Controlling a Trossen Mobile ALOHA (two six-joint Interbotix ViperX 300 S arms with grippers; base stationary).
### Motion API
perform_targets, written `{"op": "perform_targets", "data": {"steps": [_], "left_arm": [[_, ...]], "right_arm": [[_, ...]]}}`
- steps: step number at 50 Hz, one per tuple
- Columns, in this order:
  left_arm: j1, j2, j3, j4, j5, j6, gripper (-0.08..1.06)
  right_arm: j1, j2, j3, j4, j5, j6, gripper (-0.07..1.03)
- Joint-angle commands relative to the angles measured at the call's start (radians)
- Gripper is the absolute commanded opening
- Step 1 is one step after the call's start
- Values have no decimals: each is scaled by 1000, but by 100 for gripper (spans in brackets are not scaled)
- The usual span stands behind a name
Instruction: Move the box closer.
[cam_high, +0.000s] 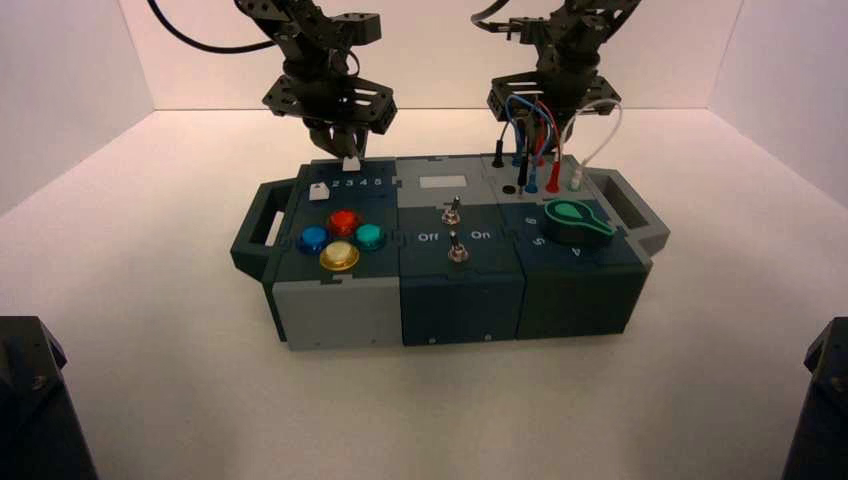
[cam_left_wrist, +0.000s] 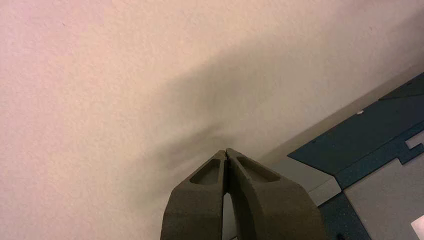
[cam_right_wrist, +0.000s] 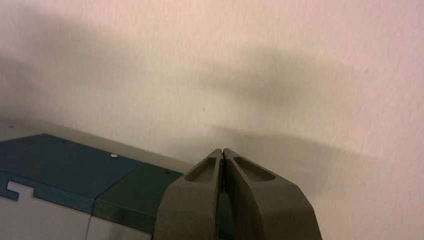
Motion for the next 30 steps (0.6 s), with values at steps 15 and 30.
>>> {"op": "perform_targets", "data": {"steps": [15,30], "left_arm": [[-44,-97,34,0,71,2,-3],[-72,-133,55,0,115,6,-3]], "right_arm": [[23,-89,71,8,135,-5,-2],[23,-127,95,11,124,-5,-2]]}}
